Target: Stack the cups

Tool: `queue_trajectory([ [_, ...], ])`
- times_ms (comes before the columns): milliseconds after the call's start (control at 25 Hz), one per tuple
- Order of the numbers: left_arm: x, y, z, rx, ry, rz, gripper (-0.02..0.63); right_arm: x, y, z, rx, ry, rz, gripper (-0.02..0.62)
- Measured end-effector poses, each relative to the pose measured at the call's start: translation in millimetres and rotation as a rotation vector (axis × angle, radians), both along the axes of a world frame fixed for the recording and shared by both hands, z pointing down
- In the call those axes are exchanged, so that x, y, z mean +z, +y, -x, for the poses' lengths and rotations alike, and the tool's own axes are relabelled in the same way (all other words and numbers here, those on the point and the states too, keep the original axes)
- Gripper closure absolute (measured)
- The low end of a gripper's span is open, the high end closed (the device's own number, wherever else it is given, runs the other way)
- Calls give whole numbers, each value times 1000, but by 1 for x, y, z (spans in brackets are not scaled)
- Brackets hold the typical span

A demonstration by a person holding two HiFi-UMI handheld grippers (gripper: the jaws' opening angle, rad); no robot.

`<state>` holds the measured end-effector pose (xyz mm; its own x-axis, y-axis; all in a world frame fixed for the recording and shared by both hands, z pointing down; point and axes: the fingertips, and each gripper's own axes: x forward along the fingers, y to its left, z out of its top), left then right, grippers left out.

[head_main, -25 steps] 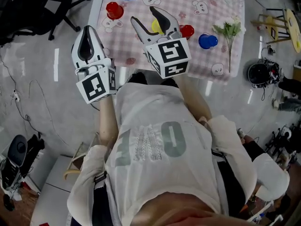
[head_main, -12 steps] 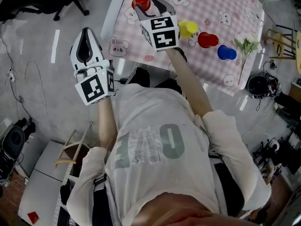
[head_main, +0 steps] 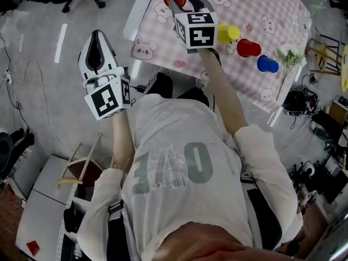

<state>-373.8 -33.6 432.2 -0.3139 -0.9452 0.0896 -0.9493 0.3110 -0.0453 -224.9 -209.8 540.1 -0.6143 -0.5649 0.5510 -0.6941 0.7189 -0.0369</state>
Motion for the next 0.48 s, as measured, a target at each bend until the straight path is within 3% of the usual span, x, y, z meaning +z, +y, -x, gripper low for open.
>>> queue_trajectory([
  [280, -5, -4, -5, 10, 5, -20, 577, -8, -1, -2, 0, -3, -19, 383],
  [480, -16, -12, -13, 14, -8, -43, 577, -42, -2, -17, 9, -59, -61, 383],
])
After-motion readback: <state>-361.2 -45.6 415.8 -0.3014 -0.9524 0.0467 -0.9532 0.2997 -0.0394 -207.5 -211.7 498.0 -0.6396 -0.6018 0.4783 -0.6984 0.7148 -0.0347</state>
